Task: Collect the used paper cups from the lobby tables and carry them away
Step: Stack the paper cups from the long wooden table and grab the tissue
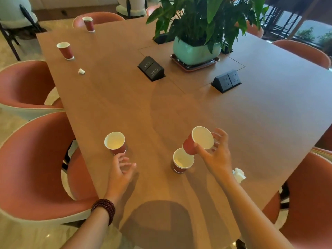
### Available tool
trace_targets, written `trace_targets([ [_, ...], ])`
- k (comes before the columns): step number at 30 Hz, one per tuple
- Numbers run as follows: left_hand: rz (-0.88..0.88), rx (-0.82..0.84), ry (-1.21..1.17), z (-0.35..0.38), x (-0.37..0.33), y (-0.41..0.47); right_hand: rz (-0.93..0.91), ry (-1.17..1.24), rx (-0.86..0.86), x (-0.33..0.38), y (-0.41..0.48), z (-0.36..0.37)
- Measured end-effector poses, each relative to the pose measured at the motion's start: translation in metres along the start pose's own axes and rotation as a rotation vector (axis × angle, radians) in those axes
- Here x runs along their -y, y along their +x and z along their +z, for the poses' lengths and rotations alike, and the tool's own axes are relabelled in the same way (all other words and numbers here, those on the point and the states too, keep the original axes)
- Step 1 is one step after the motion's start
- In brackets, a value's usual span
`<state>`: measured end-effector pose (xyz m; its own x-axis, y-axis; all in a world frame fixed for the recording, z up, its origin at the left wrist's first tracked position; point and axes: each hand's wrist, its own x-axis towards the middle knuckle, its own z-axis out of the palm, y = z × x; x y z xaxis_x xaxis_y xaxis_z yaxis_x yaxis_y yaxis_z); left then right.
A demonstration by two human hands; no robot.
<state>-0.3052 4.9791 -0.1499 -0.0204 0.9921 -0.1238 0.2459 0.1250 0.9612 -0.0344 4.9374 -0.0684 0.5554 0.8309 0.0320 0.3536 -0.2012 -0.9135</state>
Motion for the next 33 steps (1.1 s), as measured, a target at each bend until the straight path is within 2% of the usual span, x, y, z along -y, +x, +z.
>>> trace_targets([
  [7,-0.041,-0.052,-0.002,-0.031,0.005,-0.006,0.013,-0.108,0.072,-0.006,-0.009,0.023],
  [21,-0.075,-0.100,0.018,-0.052,0.015,-0.001,0.002,-0.285,0.070,-0.013,-0.024,0.039],
  [33,-0.089,-0.093,0.035,-0.058,0.013,0.025,0.170,-0.479,0.187,-0.038,-0.028,0.056],
])
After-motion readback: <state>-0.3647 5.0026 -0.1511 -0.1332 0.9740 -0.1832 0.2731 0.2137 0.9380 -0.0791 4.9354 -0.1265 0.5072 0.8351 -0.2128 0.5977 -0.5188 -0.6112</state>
